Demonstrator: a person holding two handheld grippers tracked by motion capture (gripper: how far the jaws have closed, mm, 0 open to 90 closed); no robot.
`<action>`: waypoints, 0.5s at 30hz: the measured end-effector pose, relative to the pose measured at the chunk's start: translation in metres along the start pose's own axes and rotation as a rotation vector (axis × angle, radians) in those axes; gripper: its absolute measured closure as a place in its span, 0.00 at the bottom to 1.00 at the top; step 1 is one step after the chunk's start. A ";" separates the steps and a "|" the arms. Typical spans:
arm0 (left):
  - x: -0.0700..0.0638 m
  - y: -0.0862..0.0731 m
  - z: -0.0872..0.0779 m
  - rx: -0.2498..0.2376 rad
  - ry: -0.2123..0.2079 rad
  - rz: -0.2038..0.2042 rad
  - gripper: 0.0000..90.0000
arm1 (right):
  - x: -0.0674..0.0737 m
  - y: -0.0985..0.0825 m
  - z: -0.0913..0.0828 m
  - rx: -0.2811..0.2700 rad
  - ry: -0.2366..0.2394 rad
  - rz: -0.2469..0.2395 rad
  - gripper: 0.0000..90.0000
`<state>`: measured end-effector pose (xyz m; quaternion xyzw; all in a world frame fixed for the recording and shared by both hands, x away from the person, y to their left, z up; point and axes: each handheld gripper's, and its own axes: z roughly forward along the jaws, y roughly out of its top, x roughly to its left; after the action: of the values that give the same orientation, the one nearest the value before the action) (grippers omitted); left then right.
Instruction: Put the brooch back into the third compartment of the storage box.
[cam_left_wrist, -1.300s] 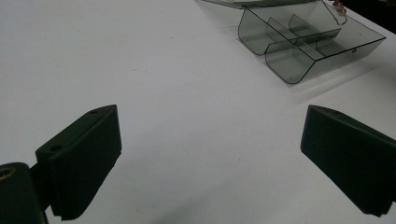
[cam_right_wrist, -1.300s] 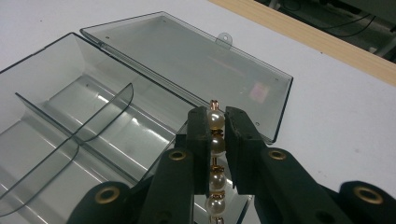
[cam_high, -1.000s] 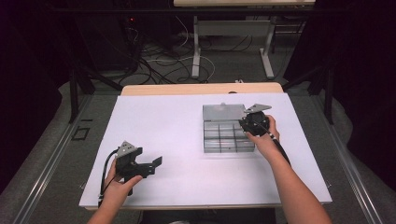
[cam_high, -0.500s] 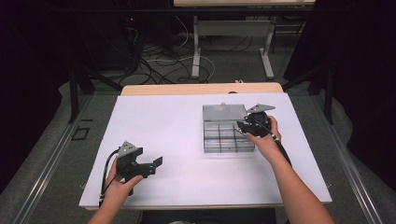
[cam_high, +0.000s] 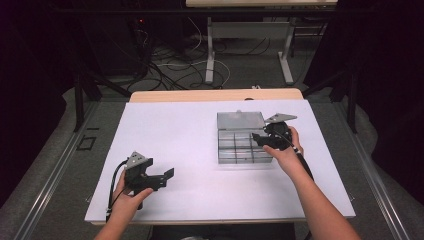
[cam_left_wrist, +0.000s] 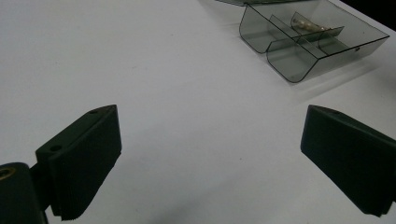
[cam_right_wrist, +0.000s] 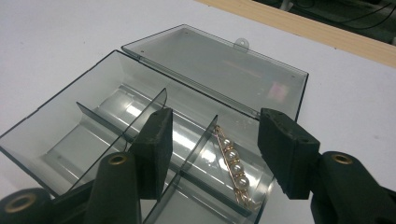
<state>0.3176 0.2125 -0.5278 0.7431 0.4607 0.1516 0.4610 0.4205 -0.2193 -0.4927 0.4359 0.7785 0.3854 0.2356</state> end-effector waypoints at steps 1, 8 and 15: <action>0.000 0.000 0.000 0.004 -0.004 0.001 0.06 | 0.000 0.000 -0.001 -0.003 0.002 -0.004 0.50; 0.000 0.001 -0.001 0.012 -0.009 0.003 0.06 | 0.003 -0.002 -0.010 -0.029 0.035 0.016 0.46; 0.002 0.000 0.000 0.006 -0.008 -0.004 0.06 | 0.011 -0.006 -0.021 -0.055 0.070 0.035 0.43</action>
<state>0.3188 0.2146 -0.5279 0.7443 0.4607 0.1465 0.4609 0.3972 -0.2204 -0.4854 0.4292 0.7676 0.4258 0.2131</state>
